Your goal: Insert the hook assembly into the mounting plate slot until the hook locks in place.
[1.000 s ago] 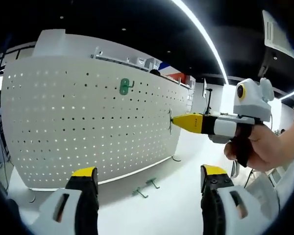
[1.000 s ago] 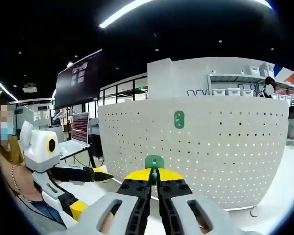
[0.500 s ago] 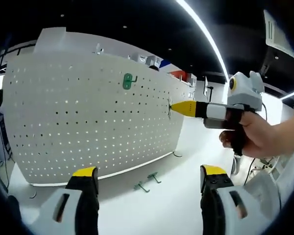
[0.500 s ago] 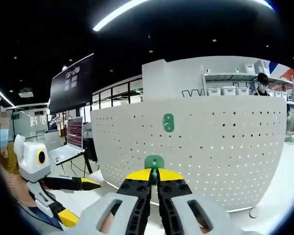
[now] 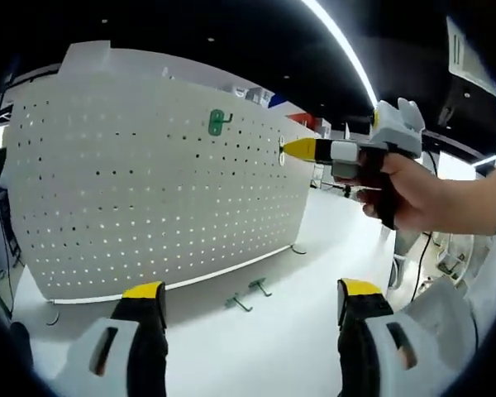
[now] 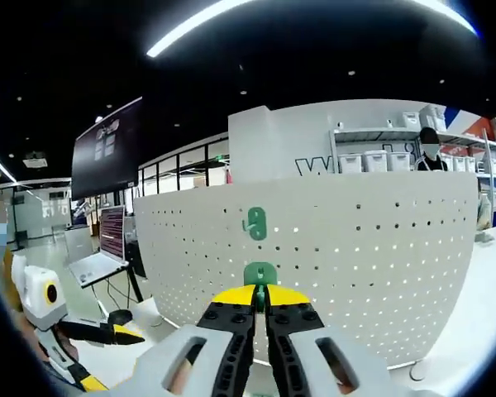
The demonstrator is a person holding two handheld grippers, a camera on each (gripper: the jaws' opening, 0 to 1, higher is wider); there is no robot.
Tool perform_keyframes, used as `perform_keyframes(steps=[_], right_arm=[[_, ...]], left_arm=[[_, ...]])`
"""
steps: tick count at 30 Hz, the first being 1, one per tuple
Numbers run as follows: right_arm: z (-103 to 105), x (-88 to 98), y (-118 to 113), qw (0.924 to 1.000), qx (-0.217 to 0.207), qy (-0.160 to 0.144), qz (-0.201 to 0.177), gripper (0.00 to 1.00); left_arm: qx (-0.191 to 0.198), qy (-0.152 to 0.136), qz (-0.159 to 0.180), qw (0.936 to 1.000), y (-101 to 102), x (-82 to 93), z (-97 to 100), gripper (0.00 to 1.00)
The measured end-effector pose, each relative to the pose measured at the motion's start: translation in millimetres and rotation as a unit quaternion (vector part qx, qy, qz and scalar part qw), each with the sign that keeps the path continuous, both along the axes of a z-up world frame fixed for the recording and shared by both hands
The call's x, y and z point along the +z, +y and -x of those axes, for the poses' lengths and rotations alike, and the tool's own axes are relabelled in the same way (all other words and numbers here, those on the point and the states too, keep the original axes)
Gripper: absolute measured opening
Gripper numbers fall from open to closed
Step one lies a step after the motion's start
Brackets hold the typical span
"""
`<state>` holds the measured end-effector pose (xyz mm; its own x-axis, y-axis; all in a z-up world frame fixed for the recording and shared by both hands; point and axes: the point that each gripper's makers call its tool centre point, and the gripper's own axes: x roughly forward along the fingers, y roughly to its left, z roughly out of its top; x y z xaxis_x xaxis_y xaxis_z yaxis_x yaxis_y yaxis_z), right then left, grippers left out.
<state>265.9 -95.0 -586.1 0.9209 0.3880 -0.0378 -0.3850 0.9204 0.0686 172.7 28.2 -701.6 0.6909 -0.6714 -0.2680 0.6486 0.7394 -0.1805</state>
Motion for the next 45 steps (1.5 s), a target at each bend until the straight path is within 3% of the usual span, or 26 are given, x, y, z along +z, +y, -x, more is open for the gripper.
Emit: perform_keyframes(steps=[20,45], right_arm=[[-30,20.6,-11,0.9994,-0.021,-0.027,0.007,0.01],[-73,39.6,-13,0.9978,-0.042,-0.052,-0.002,0.01]], left_arm=[[-0.001,0.009,-0.009,0.9999,7,-22.0,11.0,0.87],[0.002,0.017,-0.013,0.9998,13,-34.9,19.0,0.85]])
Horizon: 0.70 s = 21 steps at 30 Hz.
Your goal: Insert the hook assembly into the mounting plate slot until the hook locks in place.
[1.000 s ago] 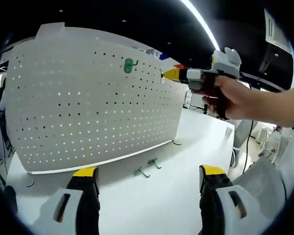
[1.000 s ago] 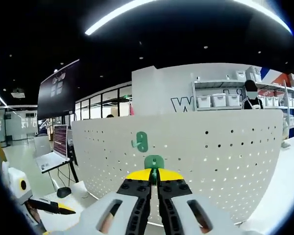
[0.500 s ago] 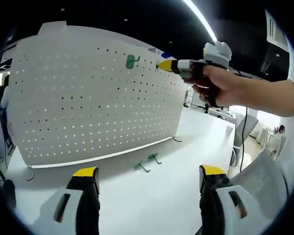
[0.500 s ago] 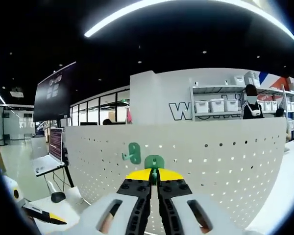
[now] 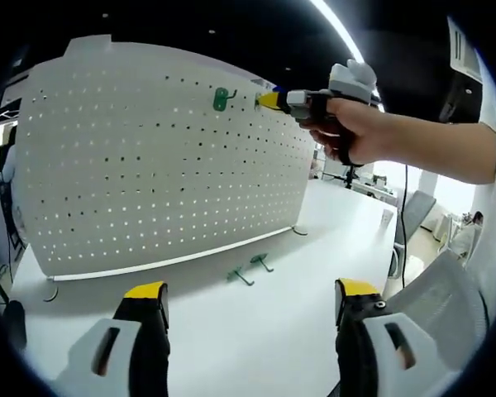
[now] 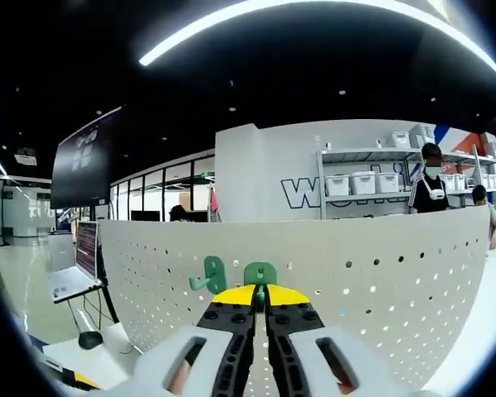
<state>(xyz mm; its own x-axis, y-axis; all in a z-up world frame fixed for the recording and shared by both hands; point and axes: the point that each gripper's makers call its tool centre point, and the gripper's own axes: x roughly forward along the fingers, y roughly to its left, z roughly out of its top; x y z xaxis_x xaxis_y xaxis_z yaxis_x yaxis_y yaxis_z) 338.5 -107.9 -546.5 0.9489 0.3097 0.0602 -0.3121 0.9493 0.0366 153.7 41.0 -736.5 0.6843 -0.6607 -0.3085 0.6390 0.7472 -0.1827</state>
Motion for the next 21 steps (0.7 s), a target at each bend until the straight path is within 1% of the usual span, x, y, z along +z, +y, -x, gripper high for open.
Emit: perform_keyframes(steps=[8,21], right_arm=[[-9,1.2,4,1.0000,0.002,0.001,-0.002,0.01],[-18,-0.9,4,1.0000,0.002,0.003,0.001,0.01]], left_arm=[[0.002,0.009,-0.002,1.0000,3,-7.4,1.0,0.84],[0.003,0.015,0.001,0.9999,3,-9.2,-0.4,0.83]])
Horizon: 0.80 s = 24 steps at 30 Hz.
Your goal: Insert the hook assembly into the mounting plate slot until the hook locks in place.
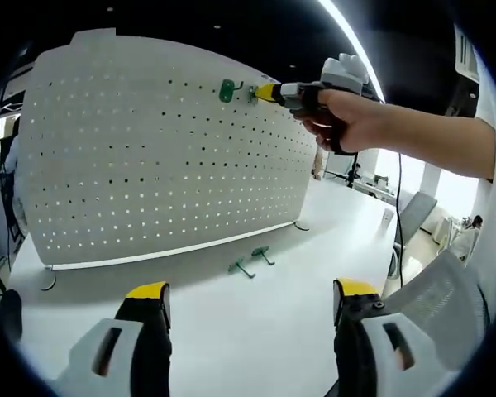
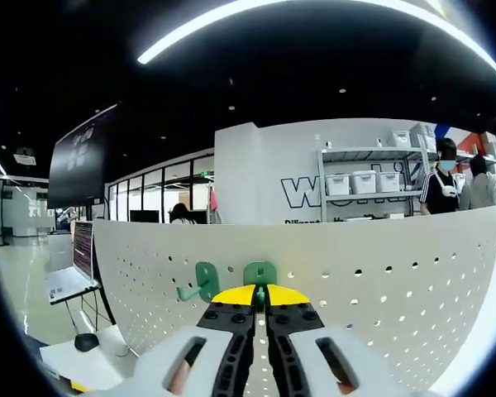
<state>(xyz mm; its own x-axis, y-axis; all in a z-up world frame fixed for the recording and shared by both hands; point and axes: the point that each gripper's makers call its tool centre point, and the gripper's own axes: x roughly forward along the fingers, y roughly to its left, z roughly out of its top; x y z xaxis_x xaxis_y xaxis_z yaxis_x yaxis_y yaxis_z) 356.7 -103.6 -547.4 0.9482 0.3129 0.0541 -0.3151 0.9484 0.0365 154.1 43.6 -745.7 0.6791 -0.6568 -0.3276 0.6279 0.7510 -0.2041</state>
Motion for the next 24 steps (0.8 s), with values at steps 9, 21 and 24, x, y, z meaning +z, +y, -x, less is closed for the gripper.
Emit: perform_keyframes(steps=[9,21,24], right_arm=[[-3.3,-4.9,2.8,1.0000,0.001,0.003,-0.006,0.01],[-7.3,-3.1,4.4,0.9993,-0.036,0.008,0.003,0.01],[-7.8,-3.2,4.3,0.9987,-0.050,0.007,0.004,0.01]], left_arm=[[0.004,0.005,0.002,1.0000,4.0,-0.7,-0.4,0.82],[0.006,0.009,0.004,0.9999,5.0,-2.9,0.6,0.80],[0.007,0.013,0.008,0.9999,4.3,-3.3,0.0,0.80]])
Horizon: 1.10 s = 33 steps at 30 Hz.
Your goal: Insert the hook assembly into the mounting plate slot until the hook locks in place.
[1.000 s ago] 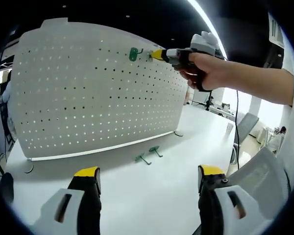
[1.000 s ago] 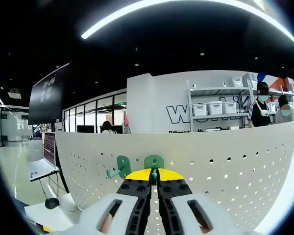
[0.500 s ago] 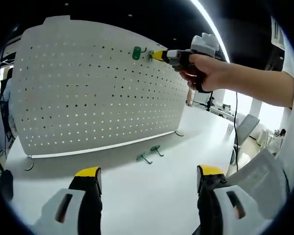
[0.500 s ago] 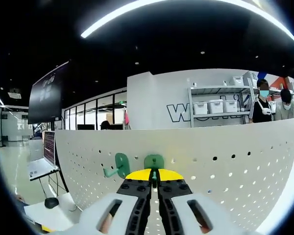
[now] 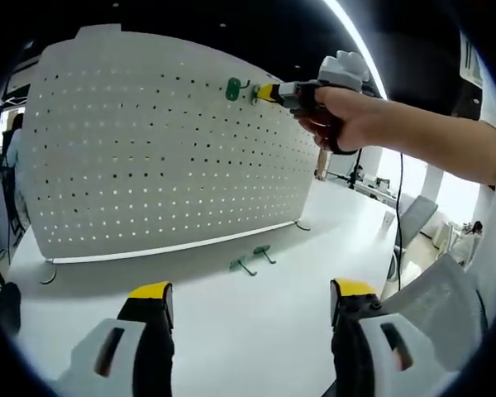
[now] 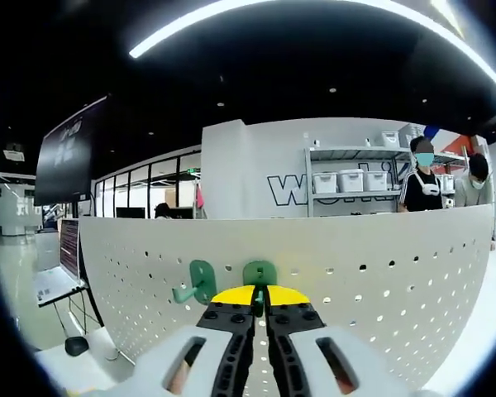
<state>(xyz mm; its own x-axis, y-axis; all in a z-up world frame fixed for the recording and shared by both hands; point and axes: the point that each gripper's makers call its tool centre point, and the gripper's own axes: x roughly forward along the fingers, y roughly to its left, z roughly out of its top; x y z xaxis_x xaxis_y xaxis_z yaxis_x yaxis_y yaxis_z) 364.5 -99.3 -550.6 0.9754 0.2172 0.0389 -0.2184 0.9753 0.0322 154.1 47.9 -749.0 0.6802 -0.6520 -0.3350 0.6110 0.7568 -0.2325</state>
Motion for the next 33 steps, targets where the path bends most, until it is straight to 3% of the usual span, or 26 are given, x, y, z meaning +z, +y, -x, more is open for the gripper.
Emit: perform_keyframes(steps=[5,12,26,29,33], right_arm=[[-1.8,-1.4,-0.4,0.9994,-0.030,0.006,-0.016,0.02],[-4.7,-3.2,1.7,0.9982,-0.056,0.021,-0.005,0.03],[-5.5,-2.9,1.6,0.9983,-0.054,0.020,-0.004,0.03],[-3.4,-2.5,3.7,0.9988,-0.041,0.014,-0.021,0.06],[-1.6,-3.6,5.2,0.9997,-0.023,0.008,-0.001,0.08]], left_arm=[[-0.003,-0.002,0.005,1.0000,-3.7,3.5,-1.0,0.80],[-0.005,-0.002,0.007,1.0000,-3.1,5.1,-0.1,0.80],[0.005,0.002,0.012,0.9999,4.1,3.6,1.0,0.78],[0.005,0.000,0.025,0.9997,3.2,7.2,0.4,0.79],[0.005,-0.003,0.023,0.9997,2.1,8.2,-1.0,0.79]])
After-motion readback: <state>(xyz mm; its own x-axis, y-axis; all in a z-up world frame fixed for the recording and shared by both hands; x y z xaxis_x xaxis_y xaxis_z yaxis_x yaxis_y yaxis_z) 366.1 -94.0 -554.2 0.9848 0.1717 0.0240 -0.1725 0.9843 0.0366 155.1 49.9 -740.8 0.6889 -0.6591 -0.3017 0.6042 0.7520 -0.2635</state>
